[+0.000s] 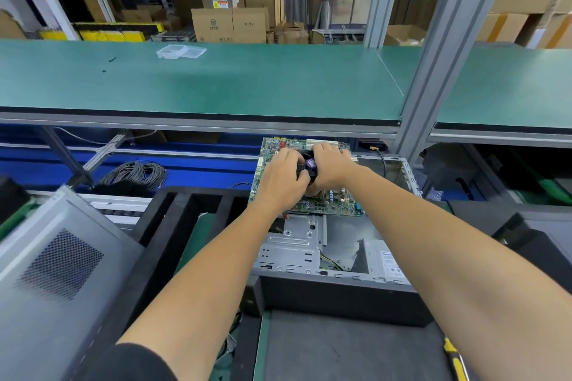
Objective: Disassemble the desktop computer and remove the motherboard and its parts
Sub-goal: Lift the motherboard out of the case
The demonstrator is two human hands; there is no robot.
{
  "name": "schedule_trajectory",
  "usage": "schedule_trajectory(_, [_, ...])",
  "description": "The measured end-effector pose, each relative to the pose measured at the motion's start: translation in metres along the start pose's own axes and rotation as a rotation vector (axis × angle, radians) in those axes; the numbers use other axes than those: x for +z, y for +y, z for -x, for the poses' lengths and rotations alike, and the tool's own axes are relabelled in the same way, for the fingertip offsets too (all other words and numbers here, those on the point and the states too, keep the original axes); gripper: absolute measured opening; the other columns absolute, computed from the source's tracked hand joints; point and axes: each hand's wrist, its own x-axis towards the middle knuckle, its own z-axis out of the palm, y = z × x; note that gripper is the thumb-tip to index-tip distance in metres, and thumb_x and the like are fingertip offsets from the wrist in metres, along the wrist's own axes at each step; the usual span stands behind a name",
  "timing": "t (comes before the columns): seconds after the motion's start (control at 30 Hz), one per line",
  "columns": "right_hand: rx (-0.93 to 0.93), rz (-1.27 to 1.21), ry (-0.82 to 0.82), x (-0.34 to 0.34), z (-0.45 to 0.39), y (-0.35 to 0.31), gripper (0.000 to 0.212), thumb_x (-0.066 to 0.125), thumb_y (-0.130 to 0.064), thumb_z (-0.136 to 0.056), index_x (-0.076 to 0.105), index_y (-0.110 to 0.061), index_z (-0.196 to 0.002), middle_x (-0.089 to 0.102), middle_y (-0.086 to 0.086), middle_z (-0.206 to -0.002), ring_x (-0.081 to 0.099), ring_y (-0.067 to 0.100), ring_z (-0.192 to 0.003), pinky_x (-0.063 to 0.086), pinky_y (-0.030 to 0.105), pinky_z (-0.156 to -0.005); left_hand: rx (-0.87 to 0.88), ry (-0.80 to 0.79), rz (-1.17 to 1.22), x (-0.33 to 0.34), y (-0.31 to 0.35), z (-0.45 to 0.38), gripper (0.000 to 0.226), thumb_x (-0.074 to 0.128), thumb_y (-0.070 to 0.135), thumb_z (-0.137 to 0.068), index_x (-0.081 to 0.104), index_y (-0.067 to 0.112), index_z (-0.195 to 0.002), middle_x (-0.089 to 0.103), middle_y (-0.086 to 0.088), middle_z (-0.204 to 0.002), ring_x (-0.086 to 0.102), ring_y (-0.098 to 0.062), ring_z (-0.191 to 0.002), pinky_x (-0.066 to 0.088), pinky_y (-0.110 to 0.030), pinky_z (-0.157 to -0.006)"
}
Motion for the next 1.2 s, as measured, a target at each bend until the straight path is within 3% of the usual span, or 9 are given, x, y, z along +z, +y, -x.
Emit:
schedule_trajectory(0.07, [-0.001,0.005,0.038,-0.001,0.002,-0.001,0.081,0.085,-0.052,-0.058,0.042,-0.012,-0.115,0.044,0.002,-0.111,0.046,0.025,-0.109,0.035,0.040,-0.091,-0.008,0.003,-0.003,-0.003,-0.002,0.003,0.021,0.051,0.022,-0.091,0.055,0.011,-0.108,0.052,-0.005,-0.108,0.048,-0.022,-0.099,0.043,-0.039,-0.086])
schedule_trajectory(0.2, [-0.021,0.003,0.067,-0.004,0.015,-0.002,0.079,0.086,-0.056,-0.052,0.039,-0.015,-0.100,0.045,0.000,-0.098,0.047,0.022,-0.090,0.038,0.034,-0.075,-0.019,0.038,-0.011,-0.010,-0.006,0.011,0.020,0.050,0.022,-0.094,0.056,0.011,-0.109,0.052,-0.003,-0.109,0.048,-0.019,-0.100,0.041,-0.035,-0.085])
schedule_trajectory(0.43, [-0.016,-0.029,0.020,-0.010,0.046,-0.010,0.079,0.087,-0.054,-0.051,0.038,-0.013,-0.098,0.045,-0.001,-0.091,0.050,0.022,-0.080,0.043,0.034,-0.063,-0.061,0.047,-0.012,-0.019,0.003,0.016,0.018,0.047,0.023,-0.095,0.055,0.012,-0.106,0.051,-0.002,-0.109,0.048,-0.019,-0.097,0.040,-0.034,-0.081])
schedule_trajectory(0.57, [-0.042,0.026,0.013,-0.017,0.064,-0.016,0.079,0.086,-0.054,-0.051,0.036,-0.015,-0.098,0.041,-0.003,-0.088,0.047,0.020,-0.079,0.044,0.035,-0.063,-0.126,-0.019,0.024,-0.020,0.017,0.024,0.025,0.047,0.029,-0.095,0.052,0.013,-0.114,0.051,-0.004,-0.117,0.050,-0.025,-0.101,0.042,-0.041,-0.086])
schedule_trajectory(0.77, [-0.068,-0.022,0.057,-0.025,0.096,-0.023,0.075,0.086,-0.050,-0.048,0.038,-0.018,-0.096,0.045,-0.005,-0.086,0.049,0.016,-0.075,0.044,0.033,-0.058,-0.038,-0.163,0.070,-0.026,0.035,0.039,0.031,0.050,0.036,-0.091,0.050,0.020,-0.117,0.050,-0.003,-0.116,0.051,-0.023,-0.096,0.044,-0.041,-0.084])
schedule_trajectory(0.93, [-0.063,-0.005,0.048,-0.023,0.126,-0.026,0.076,0.086,-0.052,-0.050,0.038,-0.017,-0.096,0.043,-0.005,-0.086,0.048,0.018,-0.075,0.039,0.031,-0.055,-0.027,-0.174,0.125,-0.037,0.038,0.056,0.035,0.043,0.017,-0.094,0.051,0.015,-0.128,0.056,-0.006,-0.128,0.052,-0.023,-0.113,0.043,-0.036,-0.094])
schedule_trajectory(1.07, [-0.036,0.037,0.029,-0.014,0.150,-0.032,0.078,0.084,-0.056,-0.051,0.036,-0.016,-0.098,0.039,-0.007,-0.084,0.048,0.020,-0.079,0.043,0.034,-0.060,-0.001,-0.267,0.113,-0.043,0.040,0.073,0.039,0.044,0.012,-0.092,0.052,0.015,-0.130,0.056,-0.006,-0.130,0.051,-0.022,-0.115,0.042,-0.033,-0.096])
schedule_trajectory(1.2, [-0.046,-0.017,0.034,-0.005,0.173,-0.036,0.076,0.085,-0.054,-0.050,0.035,-0.019,-0.095,0.039,-0.009,-0.083,0.047,0.017,-0.076,0.038,0.030,-0.054,0.039,-0.326,0.102,-0.044,0.050,0.097,0.041,0.044,0.005,-0.087,0.054,0.015,-0.125,0.056,-0.006,-0.123,0.052,-0.023,-0.110,0.041,-0.032,-0.090])
